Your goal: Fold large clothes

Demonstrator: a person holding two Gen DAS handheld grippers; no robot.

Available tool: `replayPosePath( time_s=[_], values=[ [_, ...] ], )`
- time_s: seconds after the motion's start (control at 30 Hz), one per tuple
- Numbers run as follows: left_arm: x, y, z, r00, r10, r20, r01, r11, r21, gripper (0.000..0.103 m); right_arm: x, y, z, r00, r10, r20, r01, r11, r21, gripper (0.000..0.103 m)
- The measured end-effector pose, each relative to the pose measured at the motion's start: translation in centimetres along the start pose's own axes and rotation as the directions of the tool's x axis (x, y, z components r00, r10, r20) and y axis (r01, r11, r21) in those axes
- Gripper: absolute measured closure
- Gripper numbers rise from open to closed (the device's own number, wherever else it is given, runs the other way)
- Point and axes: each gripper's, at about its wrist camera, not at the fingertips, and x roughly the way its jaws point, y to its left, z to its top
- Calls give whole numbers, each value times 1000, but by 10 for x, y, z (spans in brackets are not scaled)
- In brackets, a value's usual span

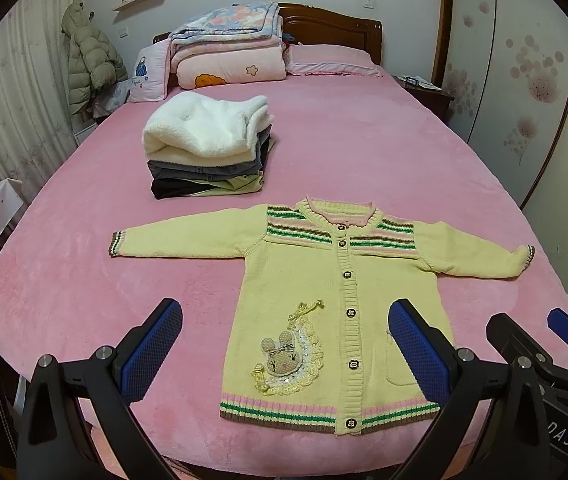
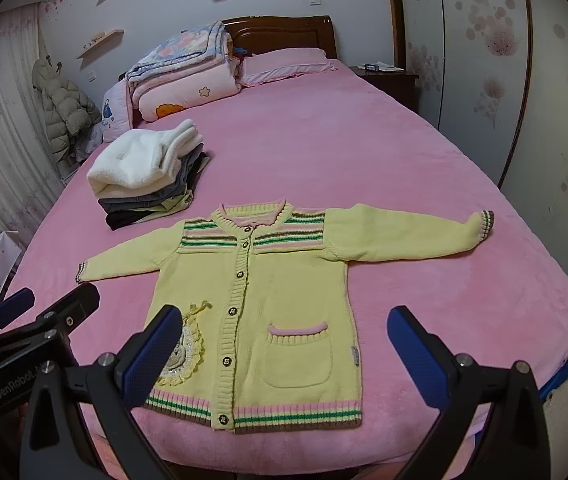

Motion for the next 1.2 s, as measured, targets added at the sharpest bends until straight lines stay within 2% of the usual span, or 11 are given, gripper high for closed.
replayPosePath(
  time_s=[1.2],
  values=[
    [-2,-4,-5,999,-24,-26,24,1000,2,1,-2,-1,-6,1000,28,0,-28,999,25,0]
  ],
)
